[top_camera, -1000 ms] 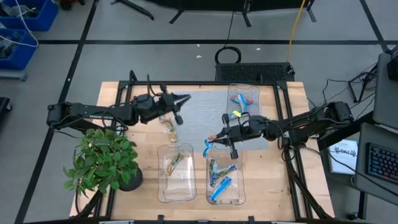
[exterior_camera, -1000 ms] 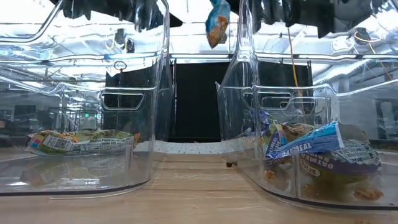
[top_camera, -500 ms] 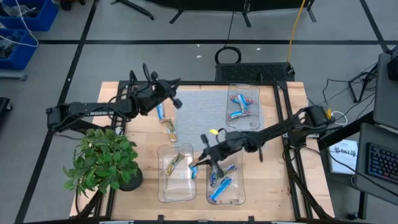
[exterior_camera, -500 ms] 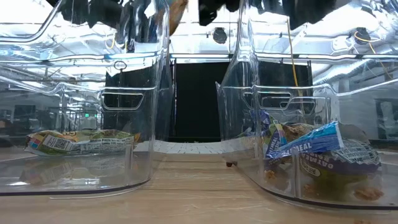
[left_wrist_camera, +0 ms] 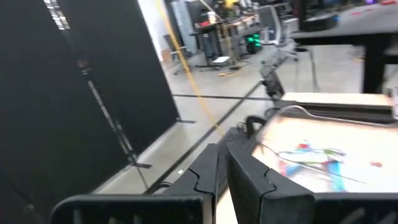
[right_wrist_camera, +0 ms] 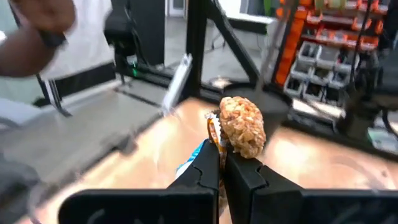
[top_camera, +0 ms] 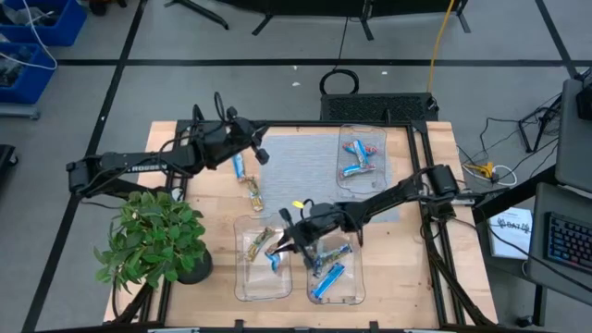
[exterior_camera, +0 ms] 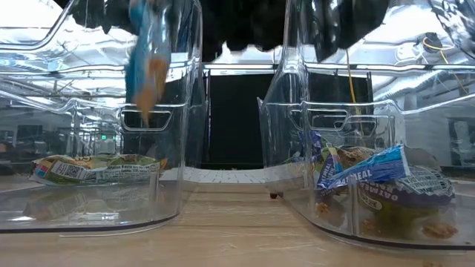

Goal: Pick and place Granola Bars by type
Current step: Put the top left yellow granola bar into the bottom left transparent bin

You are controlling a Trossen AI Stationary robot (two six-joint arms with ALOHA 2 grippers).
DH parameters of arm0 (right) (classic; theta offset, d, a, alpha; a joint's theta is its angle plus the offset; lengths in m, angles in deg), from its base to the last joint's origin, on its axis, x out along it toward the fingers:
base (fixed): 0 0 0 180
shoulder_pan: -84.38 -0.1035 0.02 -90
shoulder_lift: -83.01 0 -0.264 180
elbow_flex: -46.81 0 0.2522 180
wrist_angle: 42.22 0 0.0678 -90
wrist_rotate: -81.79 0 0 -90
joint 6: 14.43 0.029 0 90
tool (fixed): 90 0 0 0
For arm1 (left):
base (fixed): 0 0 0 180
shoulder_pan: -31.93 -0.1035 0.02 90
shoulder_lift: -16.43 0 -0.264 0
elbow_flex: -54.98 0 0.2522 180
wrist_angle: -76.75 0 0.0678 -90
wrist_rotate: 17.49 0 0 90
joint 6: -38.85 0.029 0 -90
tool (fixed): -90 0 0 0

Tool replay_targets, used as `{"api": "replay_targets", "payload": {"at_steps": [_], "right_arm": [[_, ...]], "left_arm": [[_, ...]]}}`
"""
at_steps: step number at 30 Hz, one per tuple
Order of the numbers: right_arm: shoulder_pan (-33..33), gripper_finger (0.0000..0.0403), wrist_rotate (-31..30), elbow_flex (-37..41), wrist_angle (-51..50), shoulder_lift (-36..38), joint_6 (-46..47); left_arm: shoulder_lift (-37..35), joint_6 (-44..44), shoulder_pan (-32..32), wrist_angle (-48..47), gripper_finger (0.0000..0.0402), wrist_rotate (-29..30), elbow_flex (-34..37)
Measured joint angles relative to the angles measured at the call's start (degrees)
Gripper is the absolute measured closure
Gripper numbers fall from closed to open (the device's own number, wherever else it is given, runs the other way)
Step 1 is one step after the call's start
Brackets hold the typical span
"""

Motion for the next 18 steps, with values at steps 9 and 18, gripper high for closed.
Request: {"api": "replay_targets", "payload": {"at_steps": [9, 18], "right_arm": [[3.7, 0.0402, -1.7, 0.1, 0.1, -4.9, -1.8], [4.4, 0.0334, -1.6, 0.1, -1.2, -5.5, -0.3]], "left_arm": [[-4.5, 0.5, 4.4, -1.3, 0.0364, -0.8, 0.0], [-7.5, 0.7, 6.3, -3.6, 0.0364, -0.8, 0.0]]}}
